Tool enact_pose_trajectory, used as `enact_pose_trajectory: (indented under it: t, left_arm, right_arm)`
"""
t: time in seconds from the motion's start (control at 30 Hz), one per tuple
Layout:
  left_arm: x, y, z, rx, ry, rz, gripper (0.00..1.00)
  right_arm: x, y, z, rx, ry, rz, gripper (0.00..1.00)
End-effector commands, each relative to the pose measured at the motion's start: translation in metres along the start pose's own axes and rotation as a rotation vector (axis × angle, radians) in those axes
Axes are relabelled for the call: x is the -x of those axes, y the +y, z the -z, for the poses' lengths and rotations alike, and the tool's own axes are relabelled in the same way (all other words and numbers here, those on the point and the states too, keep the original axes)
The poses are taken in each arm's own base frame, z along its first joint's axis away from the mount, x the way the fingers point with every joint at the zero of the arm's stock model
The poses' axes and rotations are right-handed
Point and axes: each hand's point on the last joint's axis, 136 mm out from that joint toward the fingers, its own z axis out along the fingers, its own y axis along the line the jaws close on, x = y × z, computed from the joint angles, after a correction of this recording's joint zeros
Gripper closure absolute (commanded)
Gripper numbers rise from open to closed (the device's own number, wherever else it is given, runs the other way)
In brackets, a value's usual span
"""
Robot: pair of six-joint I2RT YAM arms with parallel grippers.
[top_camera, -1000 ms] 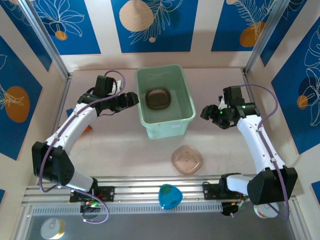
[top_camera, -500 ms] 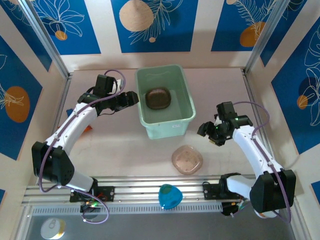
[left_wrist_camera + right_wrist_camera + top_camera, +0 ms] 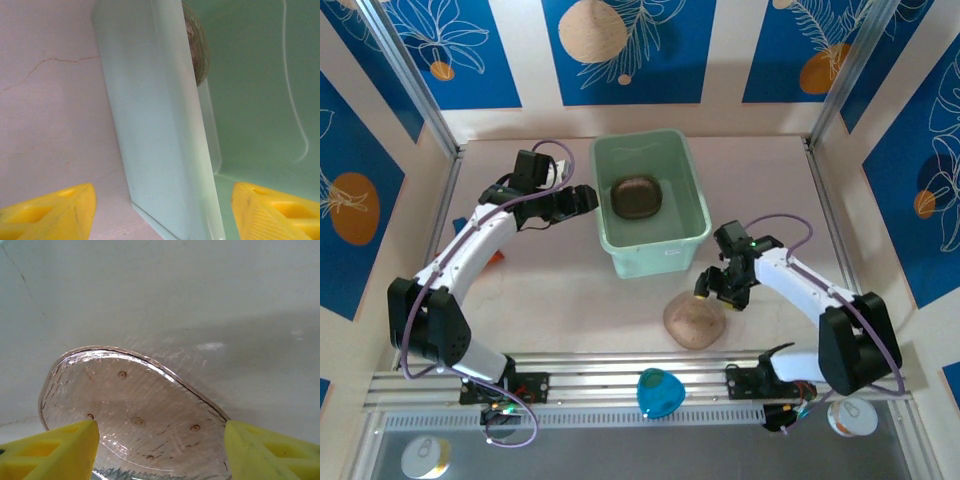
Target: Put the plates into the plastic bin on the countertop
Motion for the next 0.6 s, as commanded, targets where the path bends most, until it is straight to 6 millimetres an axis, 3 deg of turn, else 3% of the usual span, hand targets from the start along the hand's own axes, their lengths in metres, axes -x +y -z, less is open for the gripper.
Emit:
enact_pose_trajectory:
  t: [0.0, 0.17, 0.33, 0.57]
  left_arm:
    - [0.003, -0.001, 0.002, -0.011, 0.011, -0.017, 0.28]
    - [0.0, 0.001, 0.002, -0.009, 0.014, -0.017, 0.28]
    - [-0.001, 0.002, 0.004, -0.005, 0.012, -0.016, 0.28]
    - [-0.002, 0.004, 0.006, 0.003, 0.007, -0.008, 0.28]
  right_arm:
    - [-0.006, 0.002, -0.012, 0.01, 0.035, 0.01, 0.32]
    - [-0.005, -0.008, -0.022, -0.053, 0.031, 0.006, 0.32]
    - [0.014, -0.009, -0.02, -0.062, -0.017, -0.006, 0.32]
    - [0.016, -0.013, -0.018, -0.127, -0.009, 0.018, 0.33]
